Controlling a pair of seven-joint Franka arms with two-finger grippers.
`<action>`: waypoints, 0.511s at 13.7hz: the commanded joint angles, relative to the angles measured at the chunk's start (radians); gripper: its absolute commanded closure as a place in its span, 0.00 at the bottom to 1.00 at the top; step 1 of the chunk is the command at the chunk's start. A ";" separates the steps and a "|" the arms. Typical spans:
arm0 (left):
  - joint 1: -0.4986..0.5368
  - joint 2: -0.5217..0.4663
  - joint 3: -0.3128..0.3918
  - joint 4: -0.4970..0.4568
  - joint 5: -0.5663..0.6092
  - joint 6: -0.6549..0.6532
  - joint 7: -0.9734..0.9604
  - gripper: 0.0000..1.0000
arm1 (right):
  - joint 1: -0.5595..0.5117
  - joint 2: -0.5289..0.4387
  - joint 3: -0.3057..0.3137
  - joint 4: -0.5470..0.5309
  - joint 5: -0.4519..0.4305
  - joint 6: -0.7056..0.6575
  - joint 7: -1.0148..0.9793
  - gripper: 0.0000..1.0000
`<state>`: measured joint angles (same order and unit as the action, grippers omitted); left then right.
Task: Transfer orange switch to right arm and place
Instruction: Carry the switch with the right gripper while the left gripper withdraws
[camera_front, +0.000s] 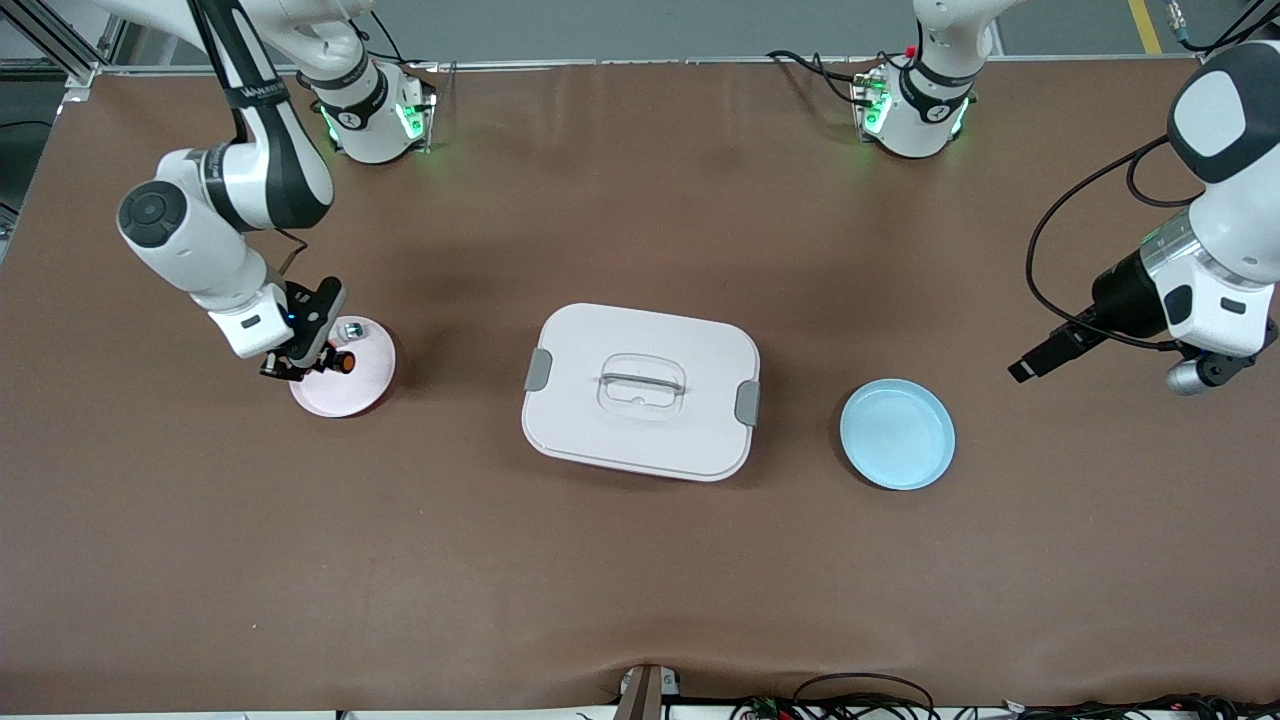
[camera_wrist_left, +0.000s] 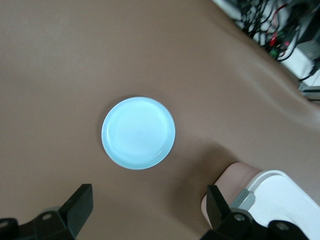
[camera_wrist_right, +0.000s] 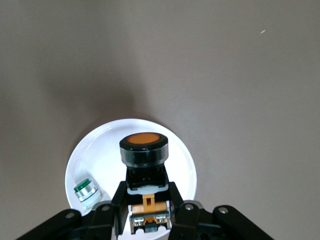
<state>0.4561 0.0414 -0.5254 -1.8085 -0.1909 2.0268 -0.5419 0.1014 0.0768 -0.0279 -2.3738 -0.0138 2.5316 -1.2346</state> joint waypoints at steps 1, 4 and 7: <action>0.010 -0.063 -0.004 -0.028 -0.025 0.056 0.025 0.00 | -0.022 0.053 0.014 -0.015 -0.061 0.071 -0.014 1.00; 0.010 -0.058 -0.004 -0.017 0.025 0.079 0.025 0.00 | -0.043 0.106 0.014 -0.028 -0.093 0.116 -0.019 1.00; 0.010 -0.051 -0.015 -0.015 0.151 0.069 0.109 0.00 | -0.049 0.133 0.014 -0.047 -0.121 0.160 -0.020 1.00</action>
<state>0.4564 0.0012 -0.5276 -1.8105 -0.0850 2.0882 -0.4992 0.0803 0.2030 -0.0278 -2.4049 -0.0914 2.6645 -1.2454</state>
